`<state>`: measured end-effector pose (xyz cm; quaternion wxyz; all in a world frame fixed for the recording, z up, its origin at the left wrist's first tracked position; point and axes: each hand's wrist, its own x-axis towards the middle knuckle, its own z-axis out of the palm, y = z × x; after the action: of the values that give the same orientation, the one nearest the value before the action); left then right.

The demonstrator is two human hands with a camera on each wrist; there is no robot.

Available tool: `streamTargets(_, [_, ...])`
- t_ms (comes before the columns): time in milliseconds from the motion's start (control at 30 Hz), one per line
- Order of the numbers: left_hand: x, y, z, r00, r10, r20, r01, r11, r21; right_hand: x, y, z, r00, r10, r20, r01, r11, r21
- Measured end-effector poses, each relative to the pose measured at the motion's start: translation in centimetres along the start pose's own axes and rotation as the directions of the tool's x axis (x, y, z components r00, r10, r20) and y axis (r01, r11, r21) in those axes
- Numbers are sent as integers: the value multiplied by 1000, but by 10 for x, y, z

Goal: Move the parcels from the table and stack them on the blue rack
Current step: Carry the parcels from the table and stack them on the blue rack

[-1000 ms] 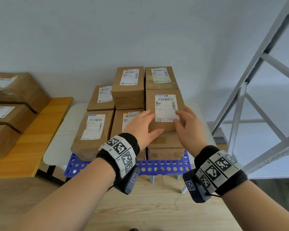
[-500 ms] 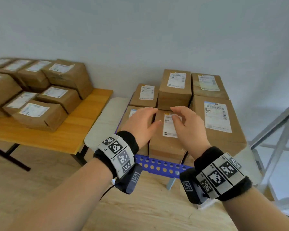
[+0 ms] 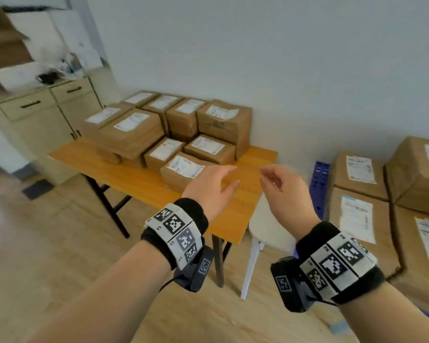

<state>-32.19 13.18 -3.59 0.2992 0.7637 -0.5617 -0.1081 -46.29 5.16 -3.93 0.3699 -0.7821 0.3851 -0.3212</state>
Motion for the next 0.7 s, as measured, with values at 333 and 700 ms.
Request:
streamTargets(333, [70, -112, -62, 992, -108, -70, 111, 993, 31, 115, -36, 110, 992, -40, 116, 34, 998, 49])
streamTargets(700, [184, -223, -133, 944, -310, -117, 322, 941, 102, 267, -67, 224, 962, -14, 272, -20, 992, 123])
